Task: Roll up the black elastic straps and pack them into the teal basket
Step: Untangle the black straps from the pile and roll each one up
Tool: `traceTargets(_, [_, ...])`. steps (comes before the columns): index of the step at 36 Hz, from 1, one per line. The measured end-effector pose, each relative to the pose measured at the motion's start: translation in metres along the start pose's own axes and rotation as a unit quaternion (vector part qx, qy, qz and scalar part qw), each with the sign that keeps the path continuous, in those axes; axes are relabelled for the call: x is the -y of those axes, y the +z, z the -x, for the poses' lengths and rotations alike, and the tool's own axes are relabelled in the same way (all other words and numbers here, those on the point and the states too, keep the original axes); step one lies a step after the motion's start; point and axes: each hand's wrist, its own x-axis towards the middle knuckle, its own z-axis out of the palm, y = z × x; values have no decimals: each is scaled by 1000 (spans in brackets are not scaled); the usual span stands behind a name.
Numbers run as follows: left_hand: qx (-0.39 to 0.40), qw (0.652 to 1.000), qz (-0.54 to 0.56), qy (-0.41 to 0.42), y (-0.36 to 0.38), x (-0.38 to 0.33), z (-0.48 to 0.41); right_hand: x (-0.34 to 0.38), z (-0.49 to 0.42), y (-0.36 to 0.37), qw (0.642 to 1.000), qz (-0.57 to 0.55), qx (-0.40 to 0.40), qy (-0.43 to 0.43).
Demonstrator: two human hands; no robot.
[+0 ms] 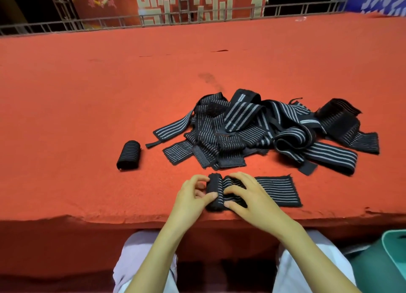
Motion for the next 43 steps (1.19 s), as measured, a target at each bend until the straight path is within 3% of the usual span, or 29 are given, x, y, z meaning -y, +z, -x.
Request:
traceTargets(8, [-11, 994, -104, -42, 8, -6, -7, -2, 2, -4, 999, -34, 12, 9])
traceTargets(12, [0, 995, -82, -64, 1, -9, -9, 5, -5, -4, 1000, -10, 3, 8])
traceTargets(23, [-83, 989, -30, -117, -67, 17, 2, 72, -41, 31, 999, -1, 44, -28])
traceTargets(30, [-108, 984, -20, -140, -79, 21, 0, 58, -44, 21, 998, 35, 31, -30])
traceTargets(37, [-193, 955, -223, 8, -35, 4, 8, 43, -36, 16, 999, 19, 39, -20])
traceTargets(40, [-170, 948, -263, 59, -26, 6, 8, 41, -35, 19, 999, 11, 26, -18])
traceTargets(43, [-130, 963, -219, 90, -24, 7, 7, 40, -34, 20, 1000, 0, 27, -11])
